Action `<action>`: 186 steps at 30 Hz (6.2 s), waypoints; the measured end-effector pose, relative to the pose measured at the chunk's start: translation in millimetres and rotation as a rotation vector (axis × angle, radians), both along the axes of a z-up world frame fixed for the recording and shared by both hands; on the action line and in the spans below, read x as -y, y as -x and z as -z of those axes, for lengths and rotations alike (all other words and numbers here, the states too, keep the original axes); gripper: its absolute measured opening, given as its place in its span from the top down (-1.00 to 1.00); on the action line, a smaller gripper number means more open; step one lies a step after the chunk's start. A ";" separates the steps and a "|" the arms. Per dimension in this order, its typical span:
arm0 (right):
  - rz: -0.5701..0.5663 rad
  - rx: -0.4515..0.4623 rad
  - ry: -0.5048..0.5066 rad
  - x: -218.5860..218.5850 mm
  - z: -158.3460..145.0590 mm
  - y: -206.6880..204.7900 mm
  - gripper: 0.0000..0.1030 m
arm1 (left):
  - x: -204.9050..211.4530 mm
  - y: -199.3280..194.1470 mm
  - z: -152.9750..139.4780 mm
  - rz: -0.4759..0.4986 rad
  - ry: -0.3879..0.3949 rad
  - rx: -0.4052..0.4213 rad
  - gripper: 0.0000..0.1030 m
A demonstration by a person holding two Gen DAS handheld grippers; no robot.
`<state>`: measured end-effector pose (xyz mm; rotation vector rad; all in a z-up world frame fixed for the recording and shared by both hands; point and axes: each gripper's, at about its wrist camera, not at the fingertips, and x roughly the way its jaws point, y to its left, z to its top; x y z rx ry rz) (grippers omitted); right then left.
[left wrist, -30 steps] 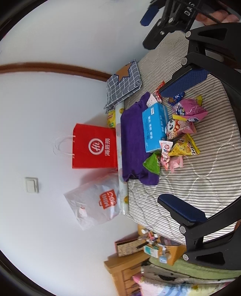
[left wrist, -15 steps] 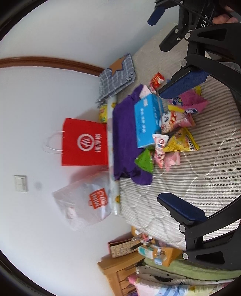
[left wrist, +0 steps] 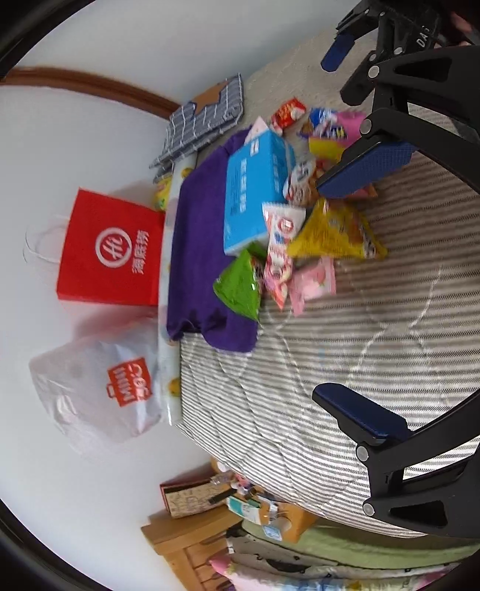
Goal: Organize snacks
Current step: 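Lower the right tool onto the pink snack bag and close it, then grasp the yellow chip bag with the left tool while the right lifts the pink bag, then carry the pink bag onto the purple towel and open the right tool while left carries yellow bag, then release the yellow chip bag onto the purple towel with the left tool, then grasp the green snack bag with the left tool while the right grasps the red snack bag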
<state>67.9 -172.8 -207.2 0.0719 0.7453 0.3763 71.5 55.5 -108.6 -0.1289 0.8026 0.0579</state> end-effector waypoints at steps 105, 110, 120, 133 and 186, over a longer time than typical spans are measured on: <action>-0.117 -0.094 0.081 -29.8 -11.7 -348.0 -0.21 | -47.2 -320.9 32.7 0.160 0.201 -0.186 0.25; -0.142 -0.149 0.114 -37.3 6.9 -355.2 -0.21 | -49.1 -327.5 52.6 0.155 0.203 -0.219 0.25; -0.145 -0.235 0.113 -38.9 22.1 -365.4 -0.25 | -41.8 -332.4 75.0 0.151 0.193 -0.268 0.24; -0.112 -0.137 0.097 -37.3 -18.2 -349.2 -0.58 | -40.2 -329.7 69.4 0.161 0.167 -0.267 -0.08; 0.061 -0.119 0.137 71.3 57.8 -140.5 0.22 | -44.7 -104.4 49.5 0.088 0.069 -0.040 -0.28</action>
